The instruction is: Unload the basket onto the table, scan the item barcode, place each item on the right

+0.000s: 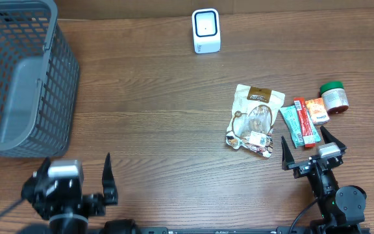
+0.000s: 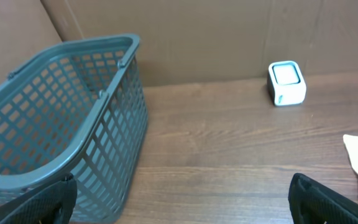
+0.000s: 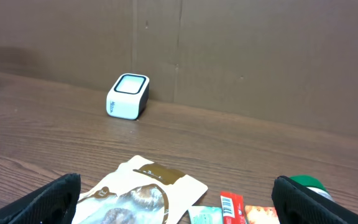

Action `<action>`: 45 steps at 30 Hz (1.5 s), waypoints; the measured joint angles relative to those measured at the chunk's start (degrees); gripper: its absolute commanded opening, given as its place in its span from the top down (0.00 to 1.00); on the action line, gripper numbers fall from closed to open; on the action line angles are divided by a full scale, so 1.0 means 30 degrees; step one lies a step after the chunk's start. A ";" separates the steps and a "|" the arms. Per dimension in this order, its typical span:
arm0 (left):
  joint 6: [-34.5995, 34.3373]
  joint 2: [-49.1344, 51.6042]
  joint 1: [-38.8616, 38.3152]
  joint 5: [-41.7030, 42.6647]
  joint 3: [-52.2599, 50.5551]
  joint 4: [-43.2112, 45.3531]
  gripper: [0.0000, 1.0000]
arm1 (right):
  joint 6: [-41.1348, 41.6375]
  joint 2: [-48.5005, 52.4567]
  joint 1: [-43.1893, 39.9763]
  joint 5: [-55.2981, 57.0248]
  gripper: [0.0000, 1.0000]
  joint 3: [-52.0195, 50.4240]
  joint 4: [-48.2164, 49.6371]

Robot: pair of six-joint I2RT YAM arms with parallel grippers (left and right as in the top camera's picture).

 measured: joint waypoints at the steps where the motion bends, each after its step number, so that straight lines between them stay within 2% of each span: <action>1: 0.0000 -0.0415 0.0000 0.0117 -0.0182 0.0015 0.00 | 0.0007 0.0000 0.0000 0.0000 0.00 0.0000 -0.0007; 4: 0.0000 -0.1741 0.0000 0.0525 -0.1093 0.0452 0.00 | 0.0007 0.0007 0.0000 -0.0007 0.00 0.0000 0.0000; 12: 0.0000 -0.5107 -0.0131 0.1887 -0.6142 0.6411 0.00 | 0.0000 0.0007 0.0000 -0.0007 0.00 0.0000 -0.0015; 20: 0.0000 -0.7308 -0.0146 0.3723 -1.1650 1.7464 0.00 | 0.0007 0.0000 0.0000 -0.0007 0.00 0.0000 0.0000; 27: 0.0000 -0.7424 -0.0663 0.4677 -1.5431 2.7430 0.00 | 0.0007 0.0000 0.0000 -0.0015 0.00 0.0000 0.0000; 30: 0.0000 -0.7431 -0.0874 0.4787 -1.6670 3.0716 0.00 | 0.0007 0.0000 0.0000 -0.0007 0.00 0.0000 -0.0007; 33: 0.0000 -0.7446 -0.0874 0.4787 -1.7551 3.1889 0.00 | 0.0007 0.0000 0.0000 -0.0007 0.00 0.0000 -0.0007; 45: 0.0007 -0.7446 -0.0874 0.4605 -2.1347 3.1445 0.00 | 0.0007 0.0000 0.0000 -0.0007 0.00 0.0000 0.0007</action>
